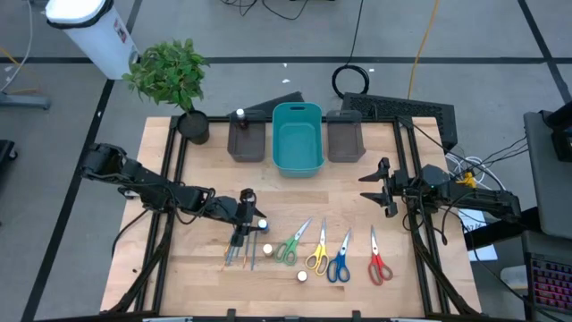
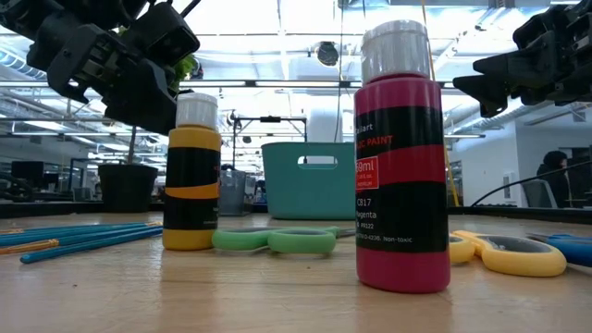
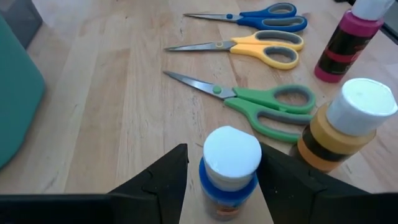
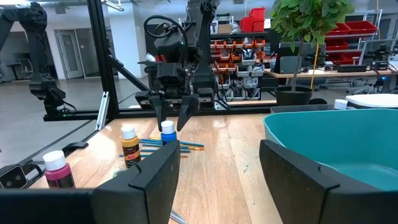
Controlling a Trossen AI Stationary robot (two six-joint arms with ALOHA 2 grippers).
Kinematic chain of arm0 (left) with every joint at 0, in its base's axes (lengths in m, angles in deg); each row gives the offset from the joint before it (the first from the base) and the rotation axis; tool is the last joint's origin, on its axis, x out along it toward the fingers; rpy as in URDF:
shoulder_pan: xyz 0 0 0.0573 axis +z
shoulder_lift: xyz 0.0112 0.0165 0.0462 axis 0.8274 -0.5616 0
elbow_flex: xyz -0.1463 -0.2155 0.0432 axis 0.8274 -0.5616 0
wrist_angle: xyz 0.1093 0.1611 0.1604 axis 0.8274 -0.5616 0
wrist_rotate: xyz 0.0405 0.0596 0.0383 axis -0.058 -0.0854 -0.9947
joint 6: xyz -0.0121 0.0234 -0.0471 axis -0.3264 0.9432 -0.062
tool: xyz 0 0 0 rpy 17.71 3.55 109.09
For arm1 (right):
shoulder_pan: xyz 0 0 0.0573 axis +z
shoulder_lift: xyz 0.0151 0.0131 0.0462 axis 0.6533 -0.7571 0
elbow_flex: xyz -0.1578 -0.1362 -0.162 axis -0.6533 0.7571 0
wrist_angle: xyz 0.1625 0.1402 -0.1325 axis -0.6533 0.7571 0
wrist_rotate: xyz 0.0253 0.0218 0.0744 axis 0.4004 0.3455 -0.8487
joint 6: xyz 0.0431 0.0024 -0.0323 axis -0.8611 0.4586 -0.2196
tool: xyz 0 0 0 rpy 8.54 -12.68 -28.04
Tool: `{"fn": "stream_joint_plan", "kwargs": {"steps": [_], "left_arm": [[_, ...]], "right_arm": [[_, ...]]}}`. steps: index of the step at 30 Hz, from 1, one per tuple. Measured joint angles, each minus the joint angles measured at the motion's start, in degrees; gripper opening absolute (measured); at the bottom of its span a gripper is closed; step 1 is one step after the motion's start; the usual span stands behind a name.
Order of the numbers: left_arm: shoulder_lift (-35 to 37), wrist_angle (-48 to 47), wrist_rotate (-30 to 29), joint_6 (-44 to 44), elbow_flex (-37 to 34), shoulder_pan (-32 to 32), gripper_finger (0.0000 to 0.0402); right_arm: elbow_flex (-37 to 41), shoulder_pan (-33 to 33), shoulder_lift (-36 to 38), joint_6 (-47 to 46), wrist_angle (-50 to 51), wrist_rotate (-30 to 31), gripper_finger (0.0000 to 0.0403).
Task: Pick & Place Paint Supplies
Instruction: Put the blue paint bottle into the left black bin
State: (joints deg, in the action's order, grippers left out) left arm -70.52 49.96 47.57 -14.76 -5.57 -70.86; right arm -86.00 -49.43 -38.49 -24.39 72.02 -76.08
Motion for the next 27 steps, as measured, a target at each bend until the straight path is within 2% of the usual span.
{"fn": "stream_joint_plan", "kwargs": {"steps": [27], "left_arm": [[0.00,2.04,-0.11,0.11,0.02,0.00,0.0188]], "right_arm": [[0.00,0.01,0.00,0.00,0.02,0.00,0.0212]]}}
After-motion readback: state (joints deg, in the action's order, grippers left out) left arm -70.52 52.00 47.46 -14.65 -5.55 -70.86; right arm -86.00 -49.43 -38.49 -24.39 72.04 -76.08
